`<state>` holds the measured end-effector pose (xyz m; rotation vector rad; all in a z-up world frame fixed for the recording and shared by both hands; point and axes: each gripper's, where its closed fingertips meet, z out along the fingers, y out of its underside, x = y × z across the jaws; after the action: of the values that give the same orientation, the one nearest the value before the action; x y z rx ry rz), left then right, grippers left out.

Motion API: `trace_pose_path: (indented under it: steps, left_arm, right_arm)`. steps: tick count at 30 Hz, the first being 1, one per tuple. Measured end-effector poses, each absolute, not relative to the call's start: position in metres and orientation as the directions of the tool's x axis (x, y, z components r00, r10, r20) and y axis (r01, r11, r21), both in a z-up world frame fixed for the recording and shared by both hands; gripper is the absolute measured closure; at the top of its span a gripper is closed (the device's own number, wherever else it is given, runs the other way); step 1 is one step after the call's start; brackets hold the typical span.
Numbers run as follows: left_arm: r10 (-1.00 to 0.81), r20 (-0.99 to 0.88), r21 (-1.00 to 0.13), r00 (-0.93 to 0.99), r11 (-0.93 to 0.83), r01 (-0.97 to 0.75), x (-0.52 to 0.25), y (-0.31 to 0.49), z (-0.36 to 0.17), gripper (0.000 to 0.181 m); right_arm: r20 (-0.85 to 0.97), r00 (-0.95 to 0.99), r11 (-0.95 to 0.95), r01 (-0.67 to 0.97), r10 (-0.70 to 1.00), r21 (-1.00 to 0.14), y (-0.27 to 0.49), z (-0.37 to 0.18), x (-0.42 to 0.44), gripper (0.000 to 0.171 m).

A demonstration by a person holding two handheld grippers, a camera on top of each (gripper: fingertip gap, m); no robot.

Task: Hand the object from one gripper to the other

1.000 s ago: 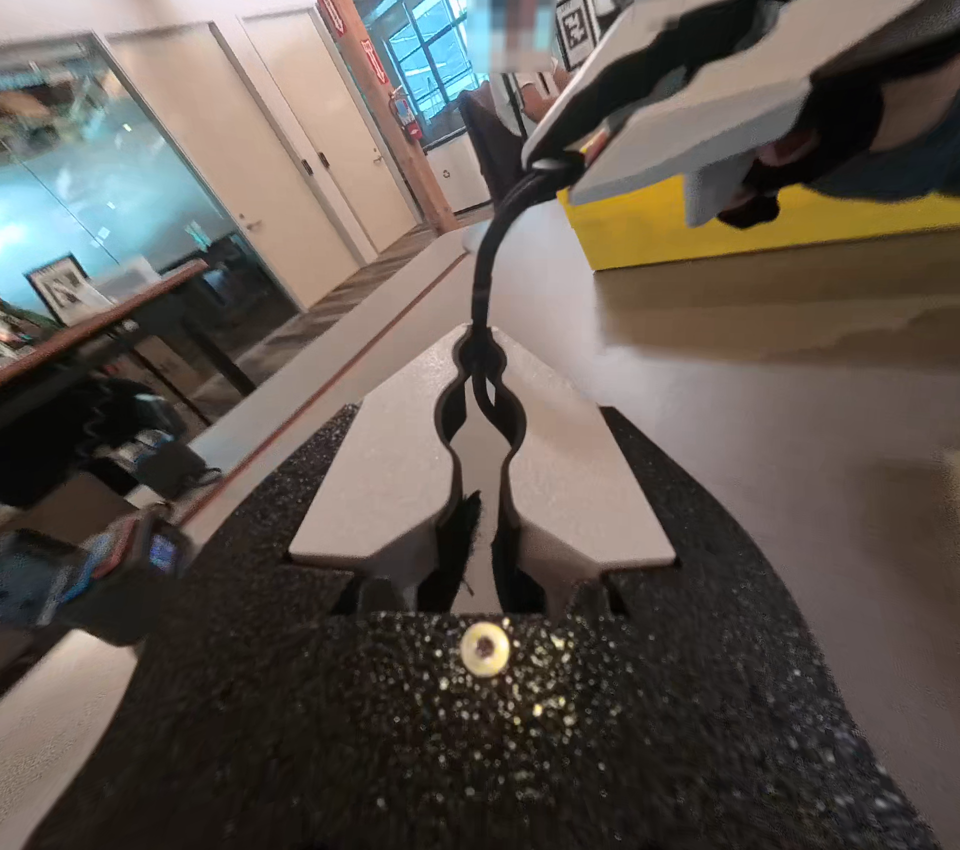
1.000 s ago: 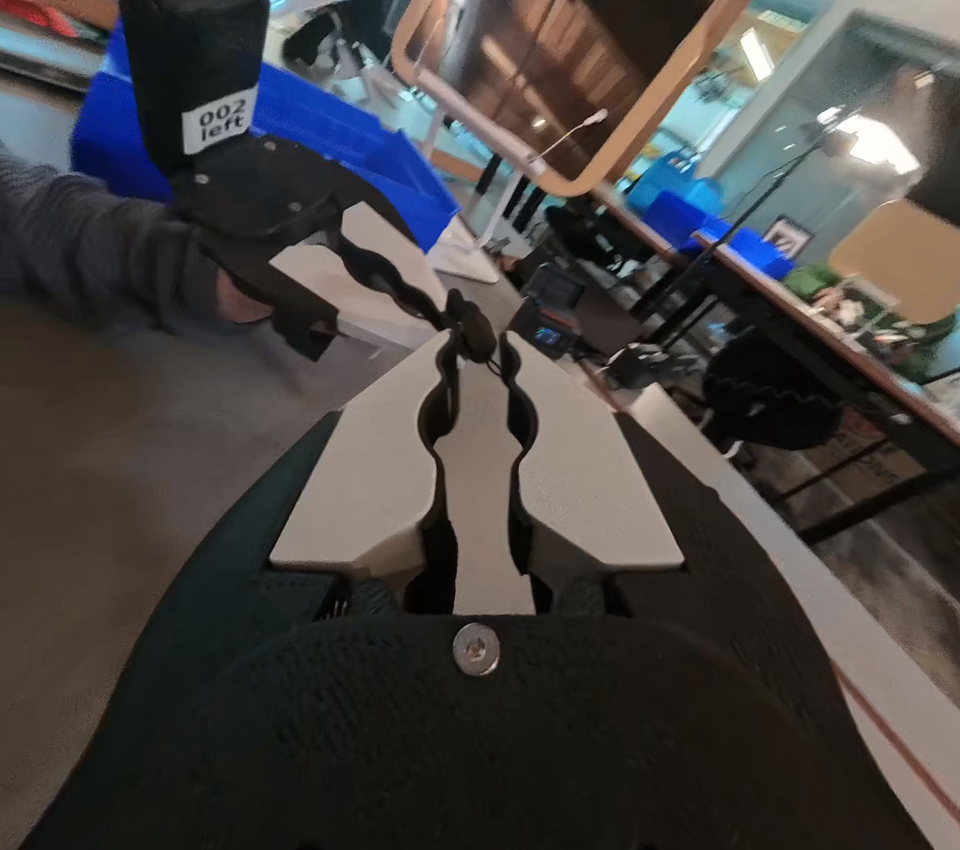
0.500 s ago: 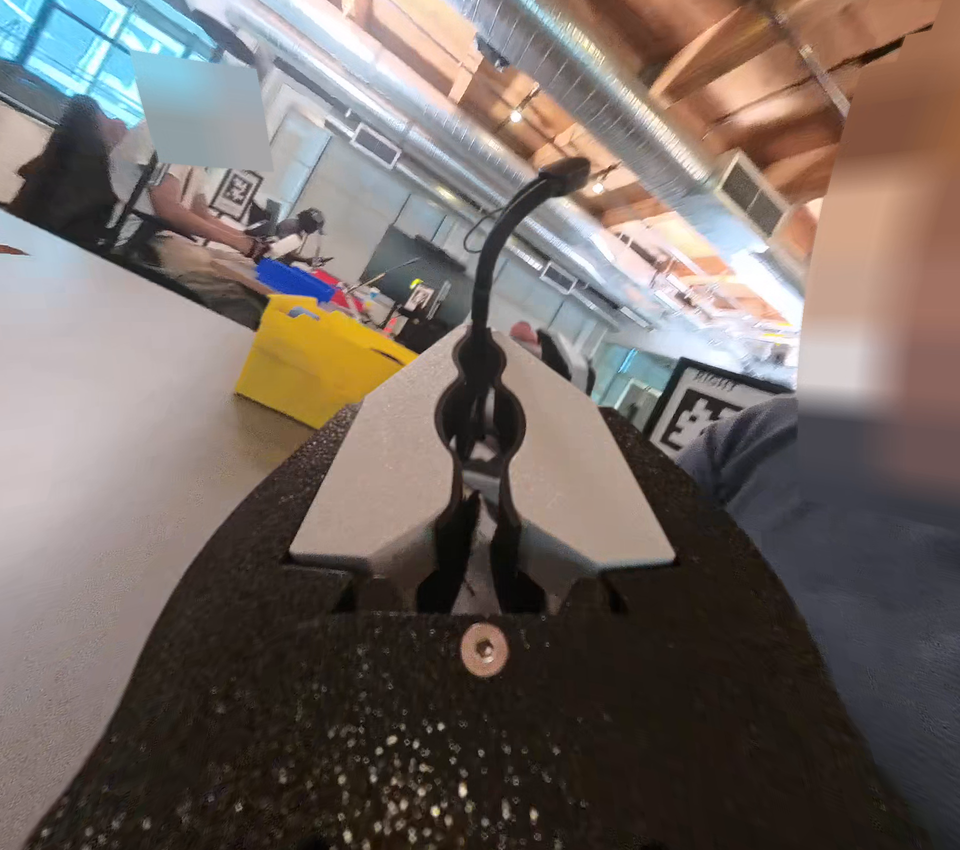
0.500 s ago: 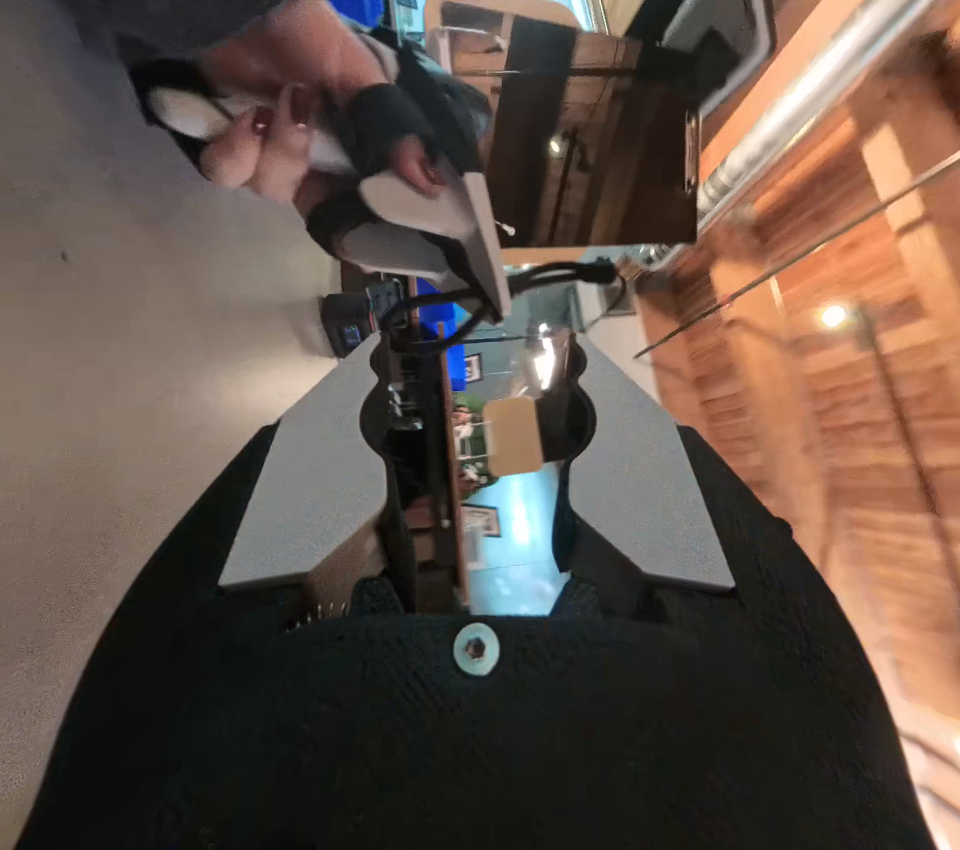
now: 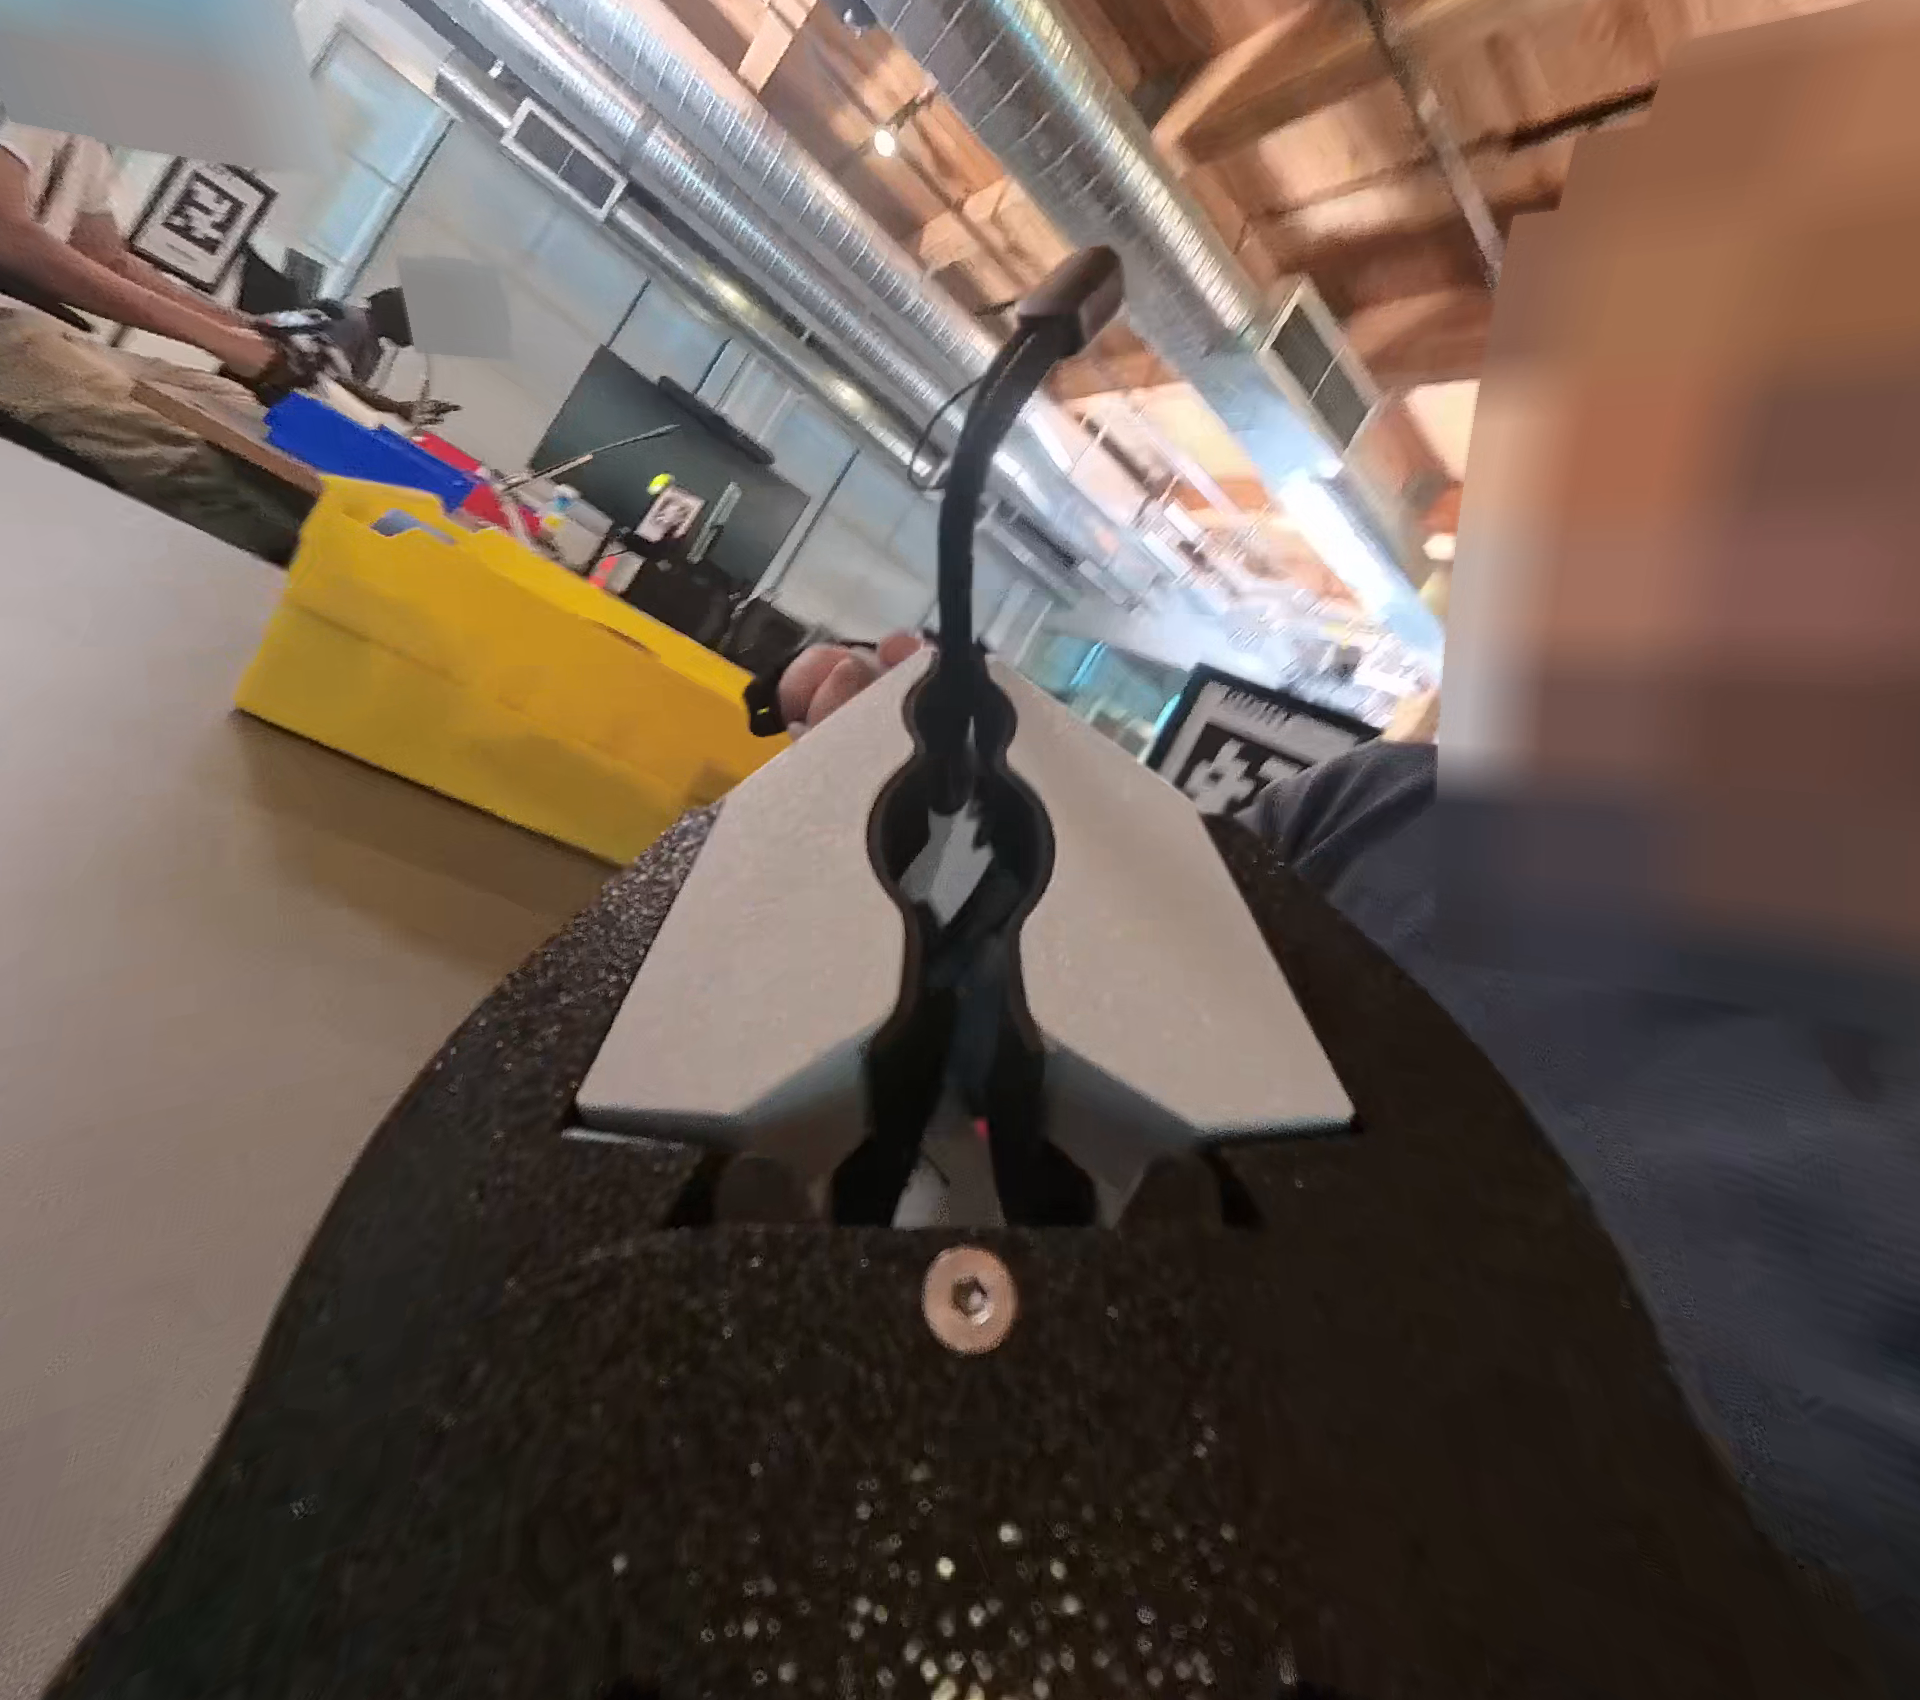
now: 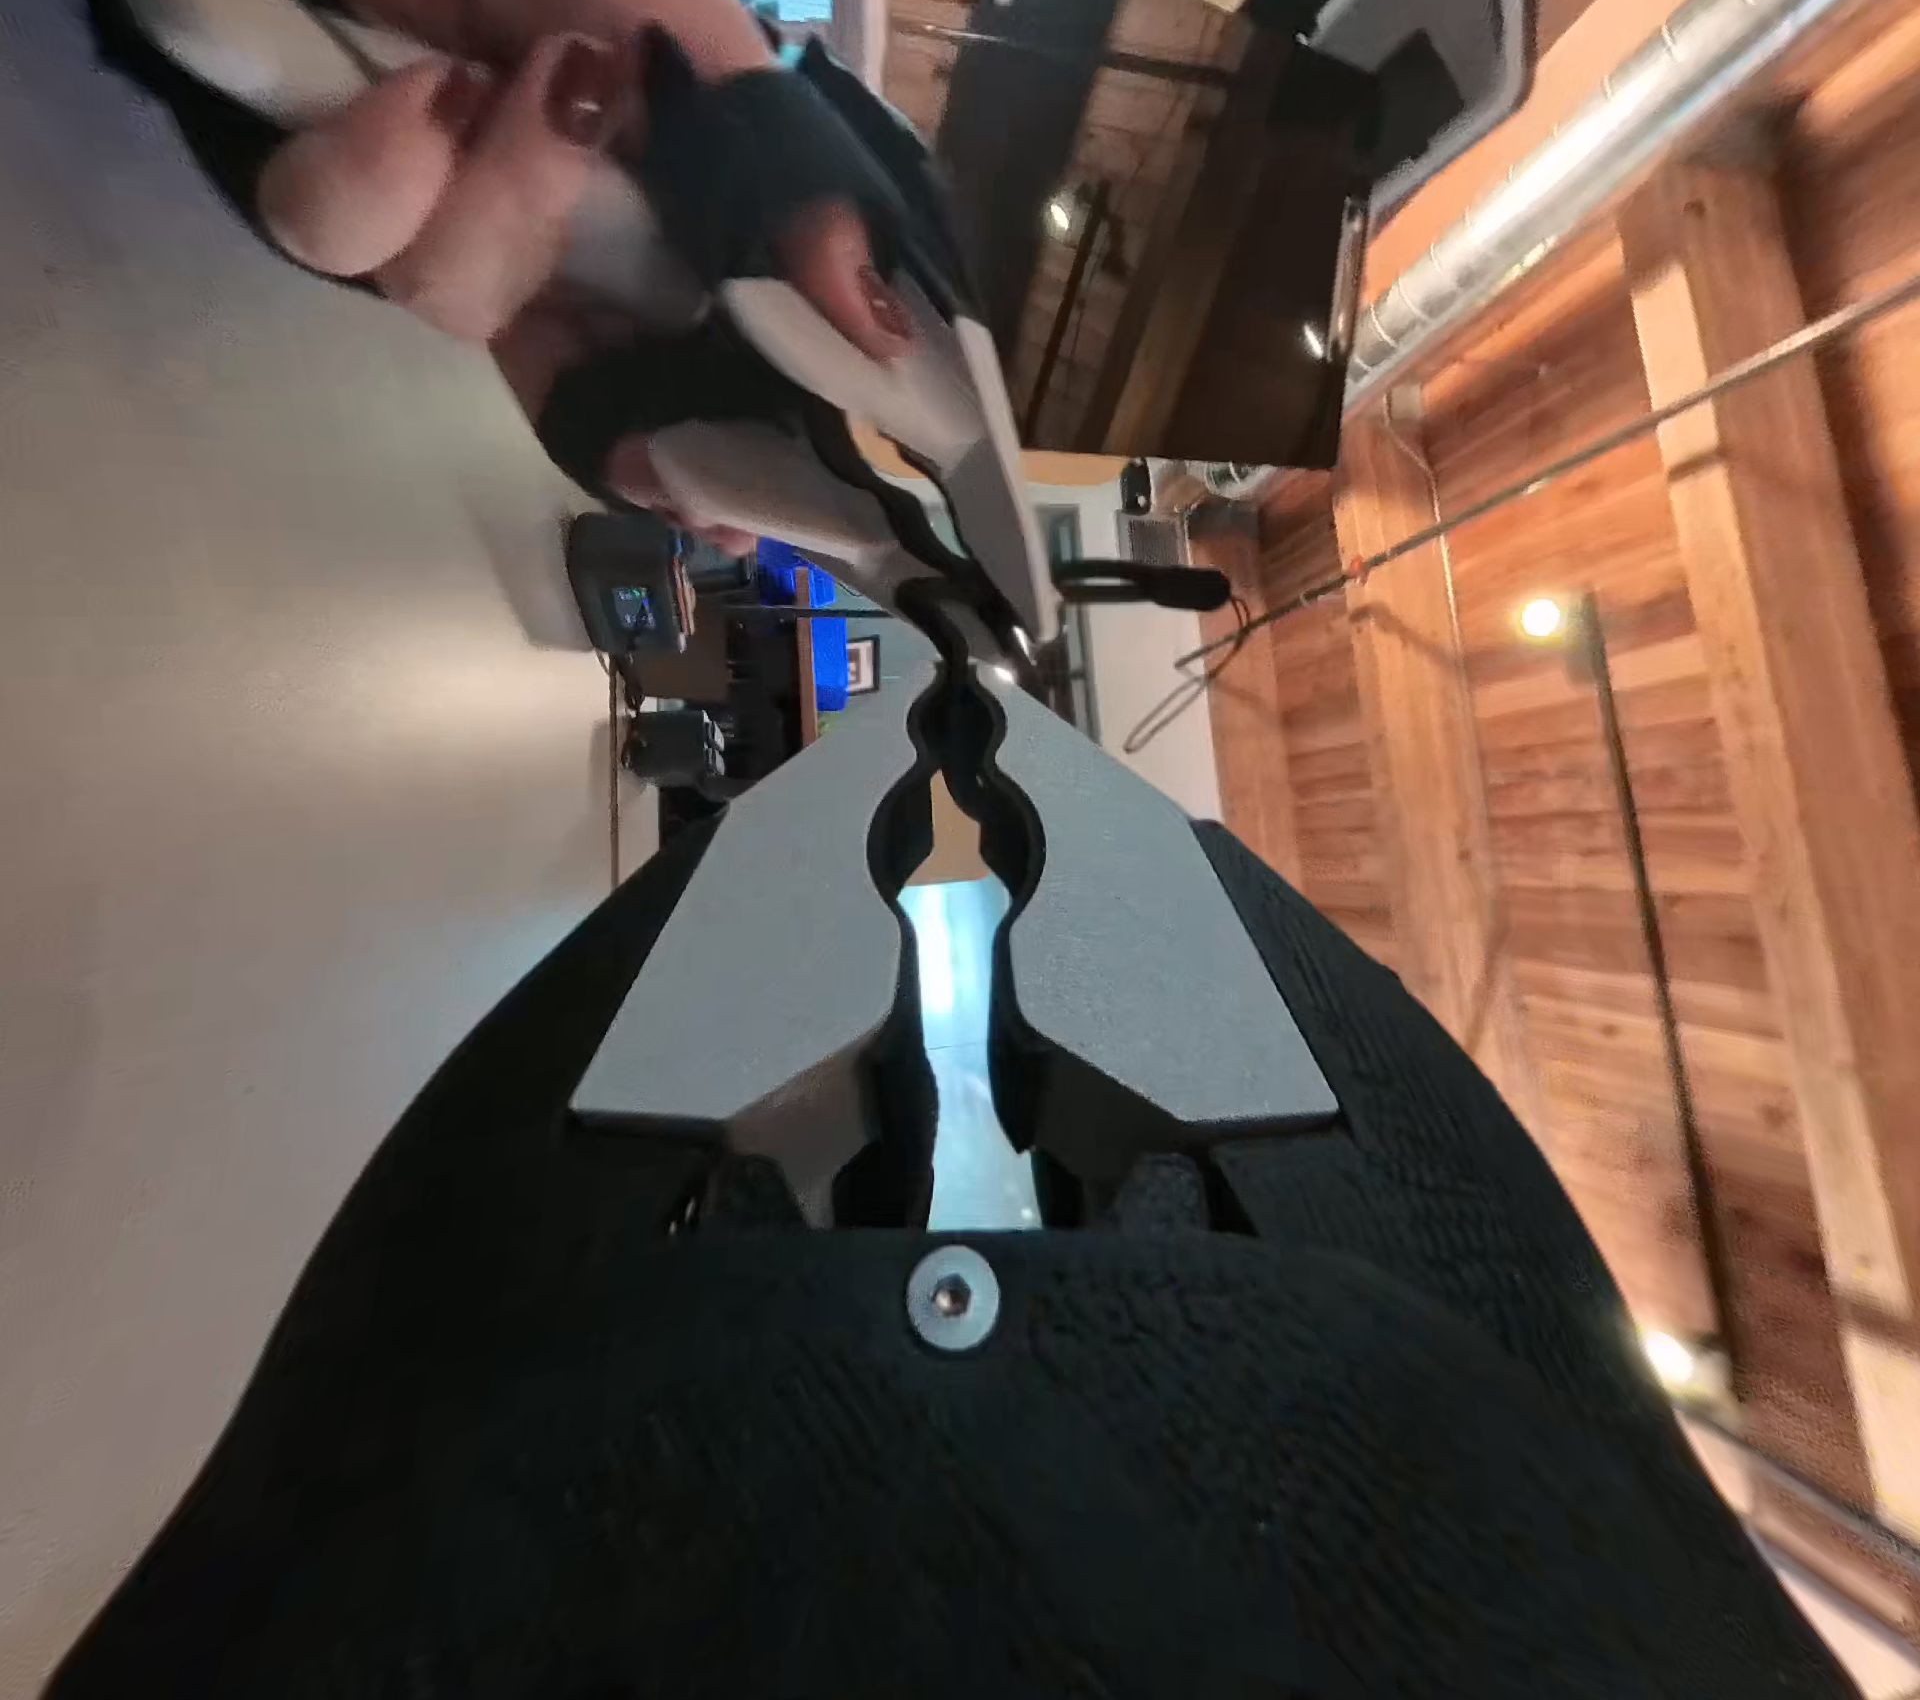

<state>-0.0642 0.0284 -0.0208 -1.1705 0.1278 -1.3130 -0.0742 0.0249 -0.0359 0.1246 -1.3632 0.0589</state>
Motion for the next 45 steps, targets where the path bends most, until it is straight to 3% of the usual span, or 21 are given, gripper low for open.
trace_pose_path:
  steps: [4,7,8,11,14,18,22,25,28,30,33,34,39,40,43,45]
  left_arm:
    - [-0.676,0.415,-0.861,0.609,-0.077,0.502,-0.066,0.042,-0.035,0.128]
    - [-0.499,0.28,-0.934,0.82,0.054,0.352,-0.085,0.053,-0.037,0.089]
    - [-0.42,0.204,-0.96,0.885,0.092,0.265,-0.092,0.055,-0.038,0.083]
    - [-0.183,-0.087,-0.987,0.979,0.148,-0.06,-0.105,0.056,-0.04,0.087]
    - [-0.212,-0.269,-0.957,0.94,0.166,-0.237,-0.078,0.054,-0.041,0.099]
    - [-0.204,-0.381,-0.923,0.902,0.144,-0.357,-0.059,0.061,-0.051,0.095]
    - [0.009,-0.619,-0.782,0.785,0.084,-0.617,-0.072,0.064,-0.054,0.103]
    - [0.05,-0.715,-0.693,0.698,0.081,-0.716,-0.065,0.063,-0.054,0.11]
    - [0.012,-0.699,-0.712,0.715,0.081,-0.698,-0.06,0.065,-0.059,0.114]
    - [-0.003,-0.662,-0.746,0.749,0.094,-0.659,-0.06,0.064,-0.058,0.127]
    - [-0.017,-0.626,-0.774,0.779,0.132,-0.619,-0.06,0.06,-0.052,0.175]
    - [-0.019,-0.614,-0.783,0.789,0.141,-0.606,-0.06,0.06,-0.05,0.181]
    - [-0.193,-0.37,-0.928,0.909,0.119,-0.353,-0.056,0.062,-0.052,0.181]
    - [-0.258,-0.281,-0.959,0.924,0.11,-0.261,-0.054,0.062,-0.052,0.181]
    - [-0.478,0.036,-0.994,0.877,0.074,0.081,-0.046,0.054,-0.044,0.181]
    - [-0.614,0.236,-0.953,0.753,0.007,0.304,-0.042,0.047,-0.037,0.181]
  right_arm:
    - [0.959,0.204,0.977,-0.121,0.198,-0.176,0.042,-0.017,-0.07,0.171]
    - [0.868,0.175,0.882,-0.177,0.465,-0.437,0.055,0.003,-0.064,0.171]
    - [0.812,0.142,0.82,-0.199,0.566,-0.536,0.059,0.009,-0.062,0.171]
    - [0.568,-0.027,0.55,-0.214,0.822,-0.807,0.069,0.019,-0.061,0.171]
    - [0.294,-0.178,0.253,-0.222,0.939,-0.942,0.073,0.03,-0.056,0.171]
    - [0.116,-0.306,0.059,-0.189,0.945,-0.98,0.071,0.033,-0.053,0.171]
    - [0.099,-0.346,0.048,-0.151,0.933,-0.987,0.065,0.029,-0.054,0.171]
    - [0.083,-0.377,0.042,-0.117,0.922,-0.992,0.058,0.024,-0.056,0.171]
    - [0.05,-0.407,0.01,-0.102,0.912,-0.995,0.055,0.021,-0.057,0.171]
    - [0.039,-0.408,0.001,-0.092,0.912,-0.996,0.056,0.02,-0.058,0.171]
    - [0.04,-0.392,0.011,-0.076,0.919,-0.997,0.061,0.016,-0.06,0.171]
    - [0.041,-0.383,0.014,-0.073,0.923,-0.997,0.062,0.015,-0.06,0.171]
    - [0.113,-0.281,0.081,-0.124,0.953,-0.989,0.076,0.017,-0.063,0.171]
    - [0.165,-0.244,0.13,-0.151,0.956,-0.98,0.079,0.019,-0.062,0.166]
    - [0.438,-0.123,0.404,-0.228,0.891,-0.886,0.08,0.024,-0.057,0.119]
    - [0.728,-0.028,0.681,-0.332,0.685,-0.653,0.061,0.023,-0.042,0.107]
